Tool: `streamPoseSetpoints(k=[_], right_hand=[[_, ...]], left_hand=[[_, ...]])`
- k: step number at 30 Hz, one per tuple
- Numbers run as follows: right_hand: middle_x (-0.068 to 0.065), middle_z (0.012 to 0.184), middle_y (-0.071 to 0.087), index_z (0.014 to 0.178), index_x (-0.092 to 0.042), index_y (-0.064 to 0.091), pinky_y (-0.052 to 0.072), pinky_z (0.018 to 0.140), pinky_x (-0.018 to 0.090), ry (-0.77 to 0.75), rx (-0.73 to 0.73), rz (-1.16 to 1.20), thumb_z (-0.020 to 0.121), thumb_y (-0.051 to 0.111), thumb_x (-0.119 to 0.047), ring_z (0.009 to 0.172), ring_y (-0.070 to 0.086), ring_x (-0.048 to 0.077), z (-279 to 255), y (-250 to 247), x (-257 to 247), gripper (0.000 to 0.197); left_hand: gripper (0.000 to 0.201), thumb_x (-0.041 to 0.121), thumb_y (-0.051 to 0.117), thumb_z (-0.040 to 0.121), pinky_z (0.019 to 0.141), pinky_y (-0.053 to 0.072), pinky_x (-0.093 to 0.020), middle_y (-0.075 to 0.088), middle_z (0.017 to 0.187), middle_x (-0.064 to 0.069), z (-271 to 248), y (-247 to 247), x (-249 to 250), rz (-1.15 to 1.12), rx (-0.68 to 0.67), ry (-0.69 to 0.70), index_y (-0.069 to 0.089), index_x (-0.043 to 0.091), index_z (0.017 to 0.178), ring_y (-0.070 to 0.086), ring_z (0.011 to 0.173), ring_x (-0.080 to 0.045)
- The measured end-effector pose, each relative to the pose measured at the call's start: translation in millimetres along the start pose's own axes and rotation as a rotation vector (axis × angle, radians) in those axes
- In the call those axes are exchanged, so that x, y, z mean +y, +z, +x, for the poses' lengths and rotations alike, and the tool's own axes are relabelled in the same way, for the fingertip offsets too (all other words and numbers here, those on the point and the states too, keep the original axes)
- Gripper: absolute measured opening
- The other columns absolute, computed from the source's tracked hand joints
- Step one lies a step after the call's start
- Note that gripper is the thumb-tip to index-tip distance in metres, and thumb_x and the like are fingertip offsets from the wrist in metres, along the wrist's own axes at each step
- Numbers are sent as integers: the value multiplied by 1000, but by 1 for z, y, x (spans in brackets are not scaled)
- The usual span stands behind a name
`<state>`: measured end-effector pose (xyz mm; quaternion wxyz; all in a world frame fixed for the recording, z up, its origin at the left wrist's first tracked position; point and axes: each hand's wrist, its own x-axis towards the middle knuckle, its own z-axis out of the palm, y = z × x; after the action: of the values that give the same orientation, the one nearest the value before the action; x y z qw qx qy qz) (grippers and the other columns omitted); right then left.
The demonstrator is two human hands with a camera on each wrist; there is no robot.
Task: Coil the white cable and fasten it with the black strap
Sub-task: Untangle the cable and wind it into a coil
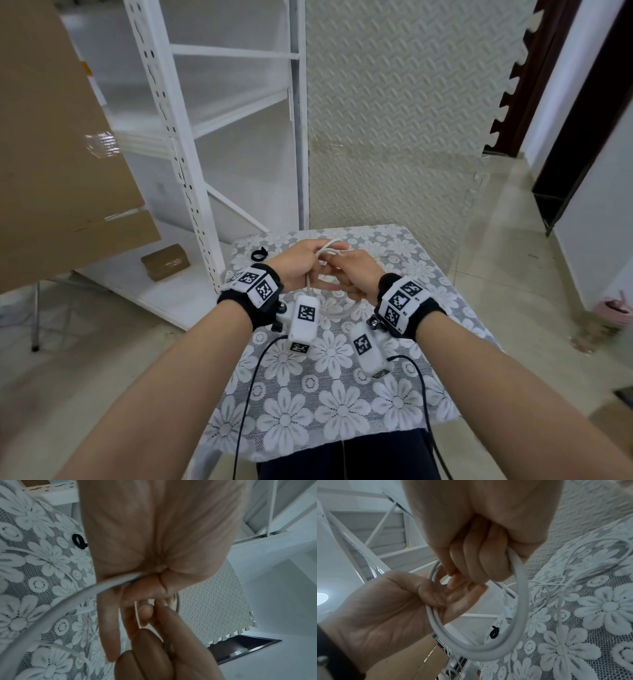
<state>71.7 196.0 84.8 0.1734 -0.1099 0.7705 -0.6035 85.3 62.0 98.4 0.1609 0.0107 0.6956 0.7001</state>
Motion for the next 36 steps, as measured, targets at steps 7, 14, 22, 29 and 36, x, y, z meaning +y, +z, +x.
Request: streamPoseSetpoints(k=[7, 14, 22, 29, 36], right_hand=[[-9, 35, 36, 63, -18, 54, 17, 37, 15, -34, 11, -7, 95, 50, -23, 29, 23, 5, -2, -2, -4, 32], [-7, 41, 47, 68, -18, 53, 25, 33, 16, -89, 35, -181, 97, 44, -19, 29, 35, 6, -4, -2, -6, 30], [0, 48, 38, 55, -13, 43, 29, 45, 26, -105, 266, -237, 85, 63, -26, 43, 34, 16, 6, -2, 1, 39], [11, 116, 61, 125, -7, 48, 42, 74, 25, -117, 351, -286, 83, 66, -23, 102, 58, 23, 6, 0, -7, 48], [19, 104, 70, 102, -1, 69, 51, 81, 39, -145, 284, -374, 87, 62, -21, 97, 65, 32, 4, 0, -12, 26]], left_hand=[[54, -16, 38, 78, 38, 34, -17, 59, 99, -9, -5, 1, 2, 83, 25, -3, 63, 18, 113, 61, 86, -20], [26, 42, 48, 95, 44, 32, -18, 63, 88, 0, -7, 3, 3, 159, 55, 14, 69, 29, 102, 65, 76, -18], [40, 35, 35, 101, 38, 23, -16, 41, 64, 1, 0, 6, 0, 363, 139, 117, 60, 10, 120, 26, 38, -4], [47, 40, 36, 100, 38, 27, -18, 44, 75, -10, 4, 2, 0, 538, 141, 106, 55, 3, 121, 31, 39, -6], [40, 29, 36, 102, 55, 40, -40, 54, 109, -41, -10, 12, 9, 683, 180, 205, 56, 6, 127, 58, 77, -43]])
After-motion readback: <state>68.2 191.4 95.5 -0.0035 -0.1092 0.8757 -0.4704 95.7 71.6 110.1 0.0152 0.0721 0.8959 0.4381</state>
